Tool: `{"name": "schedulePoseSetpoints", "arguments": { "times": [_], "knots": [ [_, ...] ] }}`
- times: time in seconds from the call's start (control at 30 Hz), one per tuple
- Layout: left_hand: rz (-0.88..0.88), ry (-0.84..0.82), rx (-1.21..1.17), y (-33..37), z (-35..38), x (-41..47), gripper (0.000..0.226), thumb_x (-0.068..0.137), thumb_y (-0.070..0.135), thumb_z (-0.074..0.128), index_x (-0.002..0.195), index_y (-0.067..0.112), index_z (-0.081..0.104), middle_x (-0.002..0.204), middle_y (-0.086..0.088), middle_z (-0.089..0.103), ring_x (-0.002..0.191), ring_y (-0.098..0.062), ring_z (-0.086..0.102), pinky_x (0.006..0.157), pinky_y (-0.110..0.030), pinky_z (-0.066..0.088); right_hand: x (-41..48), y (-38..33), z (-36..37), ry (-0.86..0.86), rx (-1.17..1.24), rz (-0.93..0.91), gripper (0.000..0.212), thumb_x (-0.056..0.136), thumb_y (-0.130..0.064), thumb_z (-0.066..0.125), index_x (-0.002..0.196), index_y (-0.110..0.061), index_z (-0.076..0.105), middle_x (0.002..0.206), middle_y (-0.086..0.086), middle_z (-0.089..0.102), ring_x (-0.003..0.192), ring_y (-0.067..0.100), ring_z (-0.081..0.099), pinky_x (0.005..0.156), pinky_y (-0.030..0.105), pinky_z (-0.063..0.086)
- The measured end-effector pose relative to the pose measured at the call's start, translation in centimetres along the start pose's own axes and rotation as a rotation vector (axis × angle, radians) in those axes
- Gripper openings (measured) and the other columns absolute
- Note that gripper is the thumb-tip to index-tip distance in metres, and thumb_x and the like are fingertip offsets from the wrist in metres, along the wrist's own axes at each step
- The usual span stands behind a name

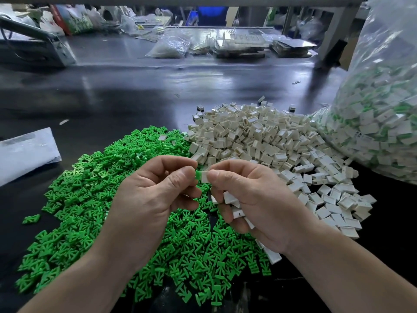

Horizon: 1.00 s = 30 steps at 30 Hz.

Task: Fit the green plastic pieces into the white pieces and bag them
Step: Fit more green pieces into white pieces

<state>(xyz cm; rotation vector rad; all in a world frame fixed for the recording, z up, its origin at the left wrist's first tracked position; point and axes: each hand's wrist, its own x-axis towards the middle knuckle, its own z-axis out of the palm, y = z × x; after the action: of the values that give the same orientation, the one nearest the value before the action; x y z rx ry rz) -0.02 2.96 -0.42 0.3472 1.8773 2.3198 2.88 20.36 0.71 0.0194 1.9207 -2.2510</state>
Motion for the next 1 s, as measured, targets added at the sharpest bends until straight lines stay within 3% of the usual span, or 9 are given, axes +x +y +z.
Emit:
{"name": "schedulePoseSetpoints", "arguments": {
  "times": [0.13,0.4,0.53,0.67,0.8,1.0],
  "knots": [
    [0.051,0.043,0.063,0.2,0.3,-0.3,0.019,0.073,0.032,0.077,0.087,0.02,0.074,0.079,-0.012,0.072,0.07,-0.025,0.071,0.056,-0.026,0.055,0.0,0.1,-0.1,0.005,-0.041,-0.052,0.009,0.092,-0.026,0.07,0.084,-0.024,0.072,0.069,0.0,0.059,0.045,0.013,0.052,0.036,0.019,0.034],
    [0.159,0.028,0.273,0.4,0.6,-0.8,0.007,0.081,0.025,0.076,0.085,0.021,0.072,0.076,-0.008,0.072,0.067,-0.021,0.07,0.055,-0.024,0.055,-0.2,0.2,-0.2,0.011,-0.093,-0.119,0.008,0.088,-0.031,0.069,0.087,-0.024,0.072,0.068,-0.001,0.058,0.048,0.013,0.054,0.038,0.021,0.037],
    [0.015,-0.043,-0.001,0.6,0.4,-0.5,0.021,0.079,0.032,0.073,0.092,0.015,0.073,0.074,-0.014,0.067,0.062,-0.025,0.065,0.051,-0.029,0.052,-0.3,0.0,-0.2,-0.027,-0.081,-0.117,0.009,0.086,-0.033,0.068,0.083,-0.026,0.072,0.069,-0.001,0.059,0.047,0.012,0.053,0.038,0.02,0.035],
    [-0.163,-0.292,-0.309,0.6,0.8,-0.6,0.042,0.082,0.037,0.073,0.113,0.01,0.068,0.072,-0.011,0.066,0.058,-0.02,0.065,0.047,-0.025,0.052,-0.4,0.0,-0.1,-0.121,-0.008,-0.054,0.018,0.088,-0.034,0.064,0.087,-0.017,0.071,0.068,0.001,0.061,0.047,0.013,0.05,0.037,0.017,0.033],
    [-0.278,-0.295,-0.434,0.7,1.1,-0.7,0.031,0.088,0.032,0.057,0.103,0.011,0.074,0.068,-0.011,0.068,0.054,-0.018,0.067,0.042,-0.022,0.052,-0.4,-0.2,-0.1,-0.139,0.016,0.022,0.033,0.085,-0.035,0.065,0.104,-0.008,0.067,0.064,-0.004,0.061,0.043,0.009,0.05,0.035,0.016,0.032],
    [-0.374,-0.239,-0.425,1.1,1.1,-0.7,0.026,0.084,0.028,0.057,0.09,0.013,0.077,0.06,-0.01,0.065,0.044,-0.016,0.063,0.036,-0.02,0.049,-0.5,-0.2,0.0,-0.147,-0.007,0.056,0.028,0.083,-0.033,0.066,0.096,-0.008,0.067,0.066,0.0,0.059,0.043,0.01,0.049,0.033,0.015,0.031]
  ]
}}
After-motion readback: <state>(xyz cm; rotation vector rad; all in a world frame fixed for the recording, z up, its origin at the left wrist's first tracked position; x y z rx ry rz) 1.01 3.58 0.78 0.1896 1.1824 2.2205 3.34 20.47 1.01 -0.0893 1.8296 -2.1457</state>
